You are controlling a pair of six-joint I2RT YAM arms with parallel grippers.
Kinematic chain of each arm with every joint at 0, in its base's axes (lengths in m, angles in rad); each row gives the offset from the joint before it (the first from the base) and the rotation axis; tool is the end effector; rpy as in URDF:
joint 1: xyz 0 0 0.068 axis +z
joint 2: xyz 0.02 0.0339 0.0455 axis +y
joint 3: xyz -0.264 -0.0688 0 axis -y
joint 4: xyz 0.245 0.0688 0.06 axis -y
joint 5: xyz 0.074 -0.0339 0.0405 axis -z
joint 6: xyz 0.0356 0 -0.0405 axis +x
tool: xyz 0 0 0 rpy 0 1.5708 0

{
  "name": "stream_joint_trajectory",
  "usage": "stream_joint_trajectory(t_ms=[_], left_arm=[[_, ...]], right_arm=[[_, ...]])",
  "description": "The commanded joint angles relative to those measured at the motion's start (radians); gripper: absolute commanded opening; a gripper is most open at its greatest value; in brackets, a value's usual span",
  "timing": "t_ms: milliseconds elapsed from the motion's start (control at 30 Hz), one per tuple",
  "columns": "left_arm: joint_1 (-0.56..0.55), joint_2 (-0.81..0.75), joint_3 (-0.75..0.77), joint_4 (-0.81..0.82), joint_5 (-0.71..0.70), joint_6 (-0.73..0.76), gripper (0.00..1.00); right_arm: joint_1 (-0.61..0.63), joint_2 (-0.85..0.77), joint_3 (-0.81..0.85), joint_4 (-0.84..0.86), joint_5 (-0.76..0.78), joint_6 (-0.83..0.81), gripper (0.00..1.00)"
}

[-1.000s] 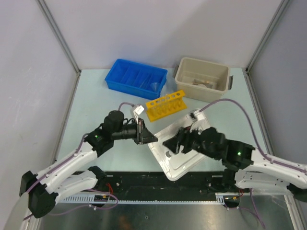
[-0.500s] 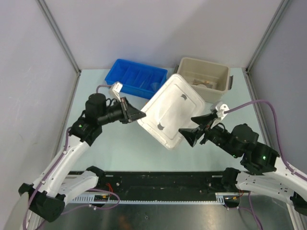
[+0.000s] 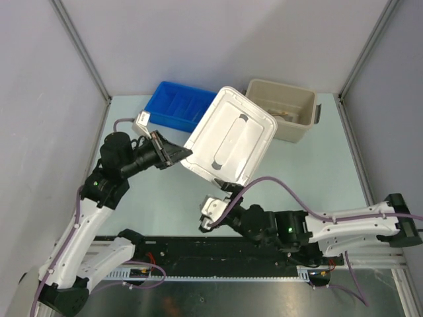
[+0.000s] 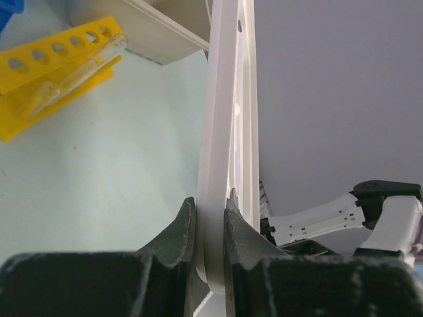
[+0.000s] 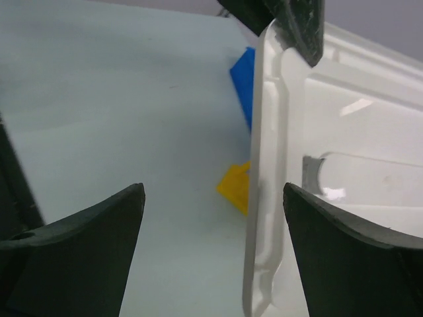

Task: Organize the chemistry lab equipment

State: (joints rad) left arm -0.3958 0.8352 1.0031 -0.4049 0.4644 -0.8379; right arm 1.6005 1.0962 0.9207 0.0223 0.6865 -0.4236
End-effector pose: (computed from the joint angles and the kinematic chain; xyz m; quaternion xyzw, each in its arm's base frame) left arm 0.1574 -0.0830 0.3845 -0.0288 0.7773 -0.4957 0.3864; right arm 0.0151 0.2520 0.3491 -0.4900 0.5647 0.1277 0.6517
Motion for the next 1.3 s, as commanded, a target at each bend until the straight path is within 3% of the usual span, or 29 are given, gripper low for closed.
stream_joint_trajectory(t_ms=[0, 167, 333, 533, 633, 733, 800, 900, 1067, 1267], left_arm=[[0.005, -0.049, 0.03, 0.053, 0.01, -0.062, 0.0], [0.007, -0.072, 0.008, 0.053, 0.01, -0.077, 0.0], [0.006, -0.076, -0.006, 0.053, 0.023, -0.084, 0.0], [0.006, -0.082, -0.009, 0.051, 0.028, -0.059, 0.0], [0.006, -0.083, -0.014, 0.052, 0.038, -0.045, 0.0], [0.005, -0.084, -0.002, 0.051, 0.046, 0.014, 0.11], [0.005, -0.09, 0.017, 0.052, 0.042, 0.064, 0.25], [0.006, -0.101, 0.047, 0.052, 0.014, 0.132, 0.49], [0.006, -0.098, 0.108, 0.051, -0.001, 0.239, 0.7], [0.007, -0.077, 0.152, 0.051, 0.026, 0.385, 0.79]], right_arm=[[0.041, 0.067, 0.024, 0.284, 0.263, -0.324, 0.9], [0.033, 0.19, 0.023, 0.509, 0.417, -0.559, 0.88], [0.008, 0.251, 0.023, 0.574, 0.431, -0.621, 0.81], [-0.067, 0.277, 0.022, 0.639, 0.456, -0.628, 0.58], [-0.104, 0.264, 0.022, 0.623, 0.443, -0.58, 0.37], [-0.121, 0.245, 0.023, 0.621, 0.431, -0.544, 0.1], [-0.126, 0.216, 0.023, 0.594, 0.405, -0.499, 0.03], [-0.136, 0.171, 0.023, 0.544, 0.368, -0.434, 0.0], [-0.155, 0.123, 0.023, 0.517, 0.355, -0.442, 0.0], [-0.175, 0.014, 0.022, 0.506, 0.332, -0.414, 0.0]])
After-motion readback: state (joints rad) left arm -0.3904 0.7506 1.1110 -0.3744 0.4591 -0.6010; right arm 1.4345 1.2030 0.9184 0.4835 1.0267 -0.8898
